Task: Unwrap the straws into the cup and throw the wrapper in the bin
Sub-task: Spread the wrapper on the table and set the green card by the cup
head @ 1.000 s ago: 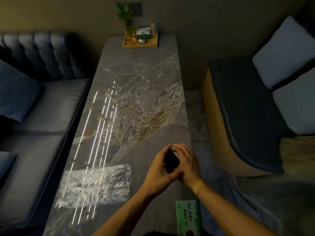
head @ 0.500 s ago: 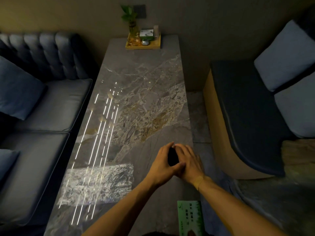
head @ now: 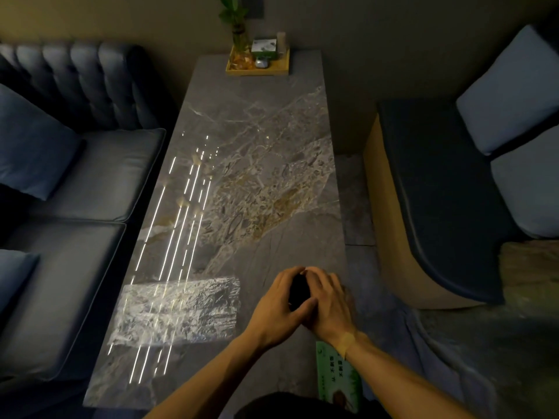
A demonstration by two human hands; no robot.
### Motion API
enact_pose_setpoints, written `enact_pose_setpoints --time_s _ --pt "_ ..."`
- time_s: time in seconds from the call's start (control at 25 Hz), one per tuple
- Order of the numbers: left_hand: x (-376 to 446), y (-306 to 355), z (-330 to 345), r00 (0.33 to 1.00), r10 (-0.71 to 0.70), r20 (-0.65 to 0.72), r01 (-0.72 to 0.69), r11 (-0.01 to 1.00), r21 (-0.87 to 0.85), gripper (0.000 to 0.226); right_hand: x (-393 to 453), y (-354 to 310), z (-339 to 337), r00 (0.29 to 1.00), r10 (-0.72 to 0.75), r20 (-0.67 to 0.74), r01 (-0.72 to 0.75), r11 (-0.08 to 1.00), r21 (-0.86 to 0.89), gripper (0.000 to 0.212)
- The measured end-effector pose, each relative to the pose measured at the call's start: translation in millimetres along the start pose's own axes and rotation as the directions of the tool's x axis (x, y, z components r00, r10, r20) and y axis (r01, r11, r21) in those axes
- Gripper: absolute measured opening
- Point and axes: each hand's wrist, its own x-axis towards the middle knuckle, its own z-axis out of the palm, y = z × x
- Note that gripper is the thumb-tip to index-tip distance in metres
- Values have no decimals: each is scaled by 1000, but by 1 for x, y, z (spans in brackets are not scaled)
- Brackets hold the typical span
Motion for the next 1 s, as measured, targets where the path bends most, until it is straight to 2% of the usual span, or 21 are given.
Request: enact_pose_setpoints --time_s 0.08,0.24,0.48,0.6,0.68,0.76,0.88,1.0 --pt "-1 2 -2 1000 -6 4 6 999 -33 63 1 0 1 1000 -4 9 5 999 -33 75" --pt "-2 7 -5 999 -8 52 14 992 -128 75 7 1 -2 999 -43 30 41 998 45 68" --pt "-4 11 0 998 11 60 -1 988 -157 82 0 -7 2 989 -63 -135 83 986 144 41" --pt "-6 11 1 1000 19 20 -17 996 -92 78 1 -8 2 978 -51 -200 84 983 160 38" --pt "-8 10 1 998 61 -14 -62 998 -22 73 -1 -10 2 965 -67 -255 106 984 143 42" --pt "-11 6 3 994 106 -24 -105 993 48 70 -5 -11 3 964 -79 -253 104 990 90 54" --pt "-15 -6 4 993 119 -8 -115 974 193 74 -7 -11 3 994 -69 -89 68 998 -9 76" --pt "-14 -10 3 991 133 4 -129 952 279 78 -7 -9 1 997 -73 -8 73 996 -49 83"
